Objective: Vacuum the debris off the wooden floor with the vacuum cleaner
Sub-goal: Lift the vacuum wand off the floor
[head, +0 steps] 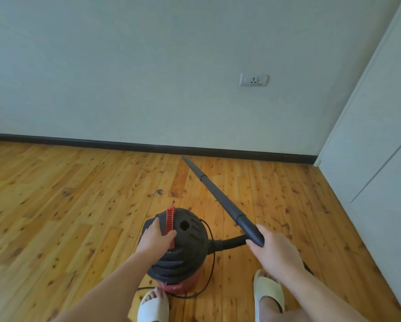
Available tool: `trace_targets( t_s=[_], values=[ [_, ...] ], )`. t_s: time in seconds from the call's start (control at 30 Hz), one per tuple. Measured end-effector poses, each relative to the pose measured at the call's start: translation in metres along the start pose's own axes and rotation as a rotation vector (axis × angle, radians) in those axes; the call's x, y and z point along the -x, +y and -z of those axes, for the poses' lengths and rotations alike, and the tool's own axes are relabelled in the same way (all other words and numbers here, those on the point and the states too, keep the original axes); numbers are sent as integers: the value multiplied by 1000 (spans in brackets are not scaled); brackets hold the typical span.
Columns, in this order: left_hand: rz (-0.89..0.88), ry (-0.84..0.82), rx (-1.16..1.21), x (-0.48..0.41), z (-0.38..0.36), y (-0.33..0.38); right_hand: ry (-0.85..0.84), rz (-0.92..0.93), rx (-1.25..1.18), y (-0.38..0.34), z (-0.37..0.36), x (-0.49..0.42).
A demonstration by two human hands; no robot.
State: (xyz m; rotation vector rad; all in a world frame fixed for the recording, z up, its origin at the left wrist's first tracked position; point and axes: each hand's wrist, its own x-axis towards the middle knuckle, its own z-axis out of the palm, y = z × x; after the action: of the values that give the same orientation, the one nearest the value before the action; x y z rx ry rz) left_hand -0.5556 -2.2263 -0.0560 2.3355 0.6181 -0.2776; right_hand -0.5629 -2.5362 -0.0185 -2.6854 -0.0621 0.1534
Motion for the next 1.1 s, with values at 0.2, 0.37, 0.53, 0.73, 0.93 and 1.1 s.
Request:
trace_targets(
  t_s=[0.2, 0.37, 0.53, 0.73, 0.93, 1.1],
  values=[
    [-37, -43, 575, 58, 46, 73, 81, 99, -51, -35, 38, 61],
    [-51, -287, 1210, 98, 77, 132, 101, 279, -102, -68, 78, 110],
    [-17, -204, 1514, 146, 81, 156, 136, 296, -294, -88, 124, 132],
    [-186, -245, 1418, 232, 58, 163, 153, 412, -202, -161, 188, 118],
    [-232, -196, 1396, 265, 52, 180, 158, 484, 139, -237, 204, 108],
    [-310, -179, 1256, 283, 47, 192, 111, 333, 80, -243, 198, 83]
  ],
)
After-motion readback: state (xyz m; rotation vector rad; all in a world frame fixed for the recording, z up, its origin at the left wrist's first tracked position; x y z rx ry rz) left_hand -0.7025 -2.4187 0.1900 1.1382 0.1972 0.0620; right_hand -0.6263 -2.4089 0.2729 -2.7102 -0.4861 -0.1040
